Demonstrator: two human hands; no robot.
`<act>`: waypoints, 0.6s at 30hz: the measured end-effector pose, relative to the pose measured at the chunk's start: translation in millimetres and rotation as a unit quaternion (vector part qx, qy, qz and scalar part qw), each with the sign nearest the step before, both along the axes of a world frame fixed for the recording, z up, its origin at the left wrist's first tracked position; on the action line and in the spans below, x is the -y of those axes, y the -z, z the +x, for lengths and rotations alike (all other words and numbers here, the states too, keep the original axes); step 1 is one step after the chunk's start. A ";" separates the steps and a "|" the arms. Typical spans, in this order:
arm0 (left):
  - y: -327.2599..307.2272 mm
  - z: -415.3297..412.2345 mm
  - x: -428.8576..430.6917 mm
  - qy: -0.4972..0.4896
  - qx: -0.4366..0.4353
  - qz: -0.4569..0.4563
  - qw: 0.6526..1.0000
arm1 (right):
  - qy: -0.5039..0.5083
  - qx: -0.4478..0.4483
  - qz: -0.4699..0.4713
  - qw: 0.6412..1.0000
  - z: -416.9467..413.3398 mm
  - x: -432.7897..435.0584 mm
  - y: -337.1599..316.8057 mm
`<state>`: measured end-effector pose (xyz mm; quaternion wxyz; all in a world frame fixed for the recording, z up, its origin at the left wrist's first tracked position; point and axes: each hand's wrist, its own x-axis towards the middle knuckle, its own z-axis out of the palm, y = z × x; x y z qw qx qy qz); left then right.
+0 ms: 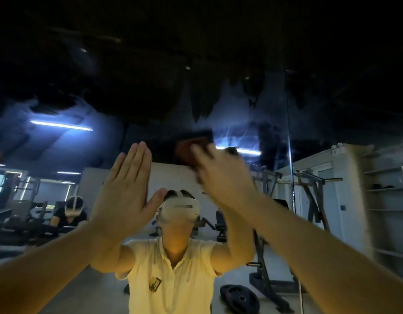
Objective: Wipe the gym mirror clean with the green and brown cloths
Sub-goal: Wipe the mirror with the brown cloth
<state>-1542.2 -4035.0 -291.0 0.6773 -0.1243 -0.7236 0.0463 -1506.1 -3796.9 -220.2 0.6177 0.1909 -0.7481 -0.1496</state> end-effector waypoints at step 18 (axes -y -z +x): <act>16.0 3.2 74.5 0.047 -0.032 0.108 0.992 | -0.195 -0.036 0.050 0.979 -29.6 90.0 80.3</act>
